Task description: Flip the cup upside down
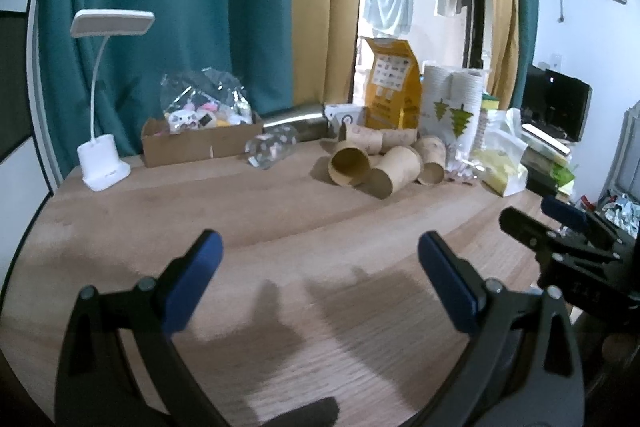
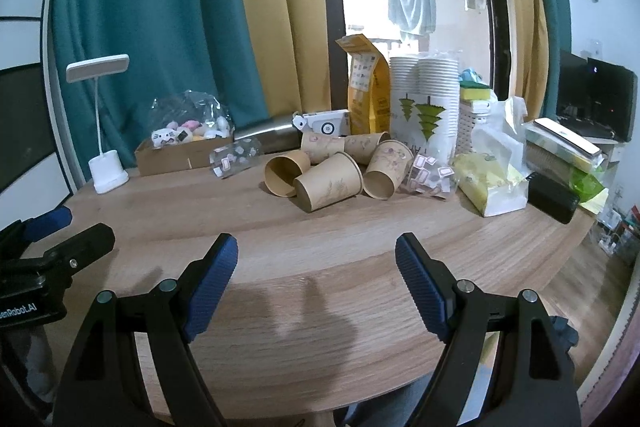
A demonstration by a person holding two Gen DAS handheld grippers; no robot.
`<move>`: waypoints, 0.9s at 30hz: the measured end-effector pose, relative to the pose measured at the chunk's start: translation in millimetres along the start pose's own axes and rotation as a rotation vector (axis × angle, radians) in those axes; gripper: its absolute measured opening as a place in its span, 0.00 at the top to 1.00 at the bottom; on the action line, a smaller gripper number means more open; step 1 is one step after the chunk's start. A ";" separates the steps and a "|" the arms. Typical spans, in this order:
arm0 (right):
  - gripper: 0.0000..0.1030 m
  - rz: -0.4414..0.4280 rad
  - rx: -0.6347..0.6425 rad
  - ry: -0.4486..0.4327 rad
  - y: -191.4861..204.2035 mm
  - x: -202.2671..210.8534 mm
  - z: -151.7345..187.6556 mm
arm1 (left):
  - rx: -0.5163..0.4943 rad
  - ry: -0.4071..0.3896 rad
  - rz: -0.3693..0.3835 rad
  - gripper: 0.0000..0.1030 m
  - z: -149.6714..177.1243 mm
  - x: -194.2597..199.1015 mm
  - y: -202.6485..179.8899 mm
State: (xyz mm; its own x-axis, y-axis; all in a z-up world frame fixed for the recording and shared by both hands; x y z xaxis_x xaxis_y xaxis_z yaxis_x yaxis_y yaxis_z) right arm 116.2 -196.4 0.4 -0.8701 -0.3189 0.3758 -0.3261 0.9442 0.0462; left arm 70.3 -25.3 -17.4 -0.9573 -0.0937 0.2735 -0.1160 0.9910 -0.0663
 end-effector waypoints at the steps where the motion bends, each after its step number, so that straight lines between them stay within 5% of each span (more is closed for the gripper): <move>1: 0.19 0.000 0.000 -0.001 -0.2 0.2 -0.1 | -0.004 -0.004 0.001 0.04 -0.1 0.5 -1.1; 27: 0.19 -0.001 0.017 -0.033 2.7 5.8 -4.0 | 0.011 -0.061 -0.018 0.04 -7.0 2.2 0.7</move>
State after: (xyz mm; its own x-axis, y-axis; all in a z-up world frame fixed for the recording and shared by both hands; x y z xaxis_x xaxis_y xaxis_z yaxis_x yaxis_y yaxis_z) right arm 111.8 -195.4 6.4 -0.8815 -0.3226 0.3449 -0.3330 0.9424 0.0305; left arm 70.0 -24.1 -10.1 -0.9695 -0.1171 0.2153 -0.1354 0.9881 -0.0724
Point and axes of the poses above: each gripper's, at about its wrist camera, not at the fingertips, and x roughly against the way its jaws point, y to its left, z to its underside, the point moved 8 cm from there along -x, roughly the way its jaws point, and after that the axes turned 10 degrees about -y, right-handed, at the moved point
